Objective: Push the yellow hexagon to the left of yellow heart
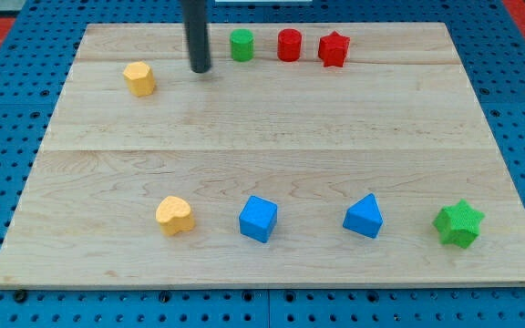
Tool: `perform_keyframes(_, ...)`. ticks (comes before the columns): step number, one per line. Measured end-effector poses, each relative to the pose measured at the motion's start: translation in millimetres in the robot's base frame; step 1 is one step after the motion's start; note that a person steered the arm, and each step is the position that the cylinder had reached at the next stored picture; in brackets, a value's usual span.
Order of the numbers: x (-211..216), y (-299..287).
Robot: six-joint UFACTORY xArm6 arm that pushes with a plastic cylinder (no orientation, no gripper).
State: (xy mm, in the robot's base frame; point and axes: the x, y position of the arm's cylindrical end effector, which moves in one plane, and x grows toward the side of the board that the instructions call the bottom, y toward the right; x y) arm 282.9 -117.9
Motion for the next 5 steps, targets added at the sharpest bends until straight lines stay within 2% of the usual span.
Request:
perform_keyframes(1,-1.1,-44.0)
perform_keyframes(3,84.4,-47.5)
perform_keyframes(4,58.5,-49.5)
perform_keyframes(5,89.9,-72.9)
